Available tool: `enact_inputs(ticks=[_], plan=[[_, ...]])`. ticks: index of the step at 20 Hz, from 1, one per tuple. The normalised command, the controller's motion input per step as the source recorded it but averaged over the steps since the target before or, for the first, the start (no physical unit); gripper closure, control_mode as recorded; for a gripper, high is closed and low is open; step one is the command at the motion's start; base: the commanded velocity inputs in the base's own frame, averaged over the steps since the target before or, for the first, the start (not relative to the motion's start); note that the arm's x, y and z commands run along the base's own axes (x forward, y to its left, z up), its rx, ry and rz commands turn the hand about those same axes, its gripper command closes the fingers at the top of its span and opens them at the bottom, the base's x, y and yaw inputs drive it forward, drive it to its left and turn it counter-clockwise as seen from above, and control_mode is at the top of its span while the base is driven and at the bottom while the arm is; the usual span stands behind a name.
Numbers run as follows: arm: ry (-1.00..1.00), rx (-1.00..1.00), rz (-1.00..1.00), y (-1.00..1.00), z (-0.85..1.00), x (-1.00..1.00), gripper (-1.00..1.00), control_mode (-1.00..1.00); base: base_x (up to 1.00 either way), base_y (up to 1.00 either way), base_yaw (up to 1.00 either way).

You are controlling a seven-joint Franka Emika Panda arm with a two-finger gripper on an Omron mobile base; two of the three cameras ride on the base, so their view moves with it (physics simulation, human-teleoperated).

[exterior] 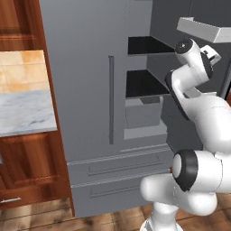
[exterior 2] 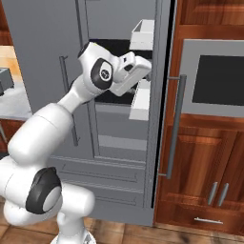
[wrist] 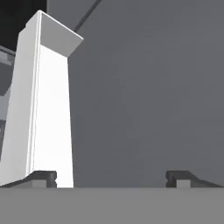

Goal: There is a bowl on the dining counter. Grab a lemon wedge from the fridge and place it in the bowl. Then get the liquor bottle and glass cup from the cabinet and place them next to the bowl.

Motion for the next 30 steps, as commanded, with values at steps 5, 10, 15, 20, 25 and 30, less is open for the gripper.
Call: enact_inputs(ticks=[5, 10, 15, 20, 25, 30], plan=[[-0.07, 0.0, 0.05, 0.48, -0.05, -0.47, -1.0, -1.0, 0.0, 0.0, 0.0], [-0.1, 0.0, 0.04, 1.0, -0.09, -0.06, -1.0, -1.0, 0.0, 0.0, 0.0], [-0.11, 0.05, 0.1, 1.0, -0.37, 0.05, -1.0, -1.0, 0.0, 0.0, 0.0], [-0.13, 0.14, 0.2, 1.0, -0.55, 0.0, -1.0, -1.0, 0.0, 0.0, 0.0], [-0.1, 0.17, 0.23, 1.0, -0.44, 0.13, -1.0, -1.0, 0.0, 0.0, 0.0], [-0.01, 0.17, 0.17, 1.0, -0.21, 0.51, -1.0, -1.0, 0.0, 0.0, 0.0]])
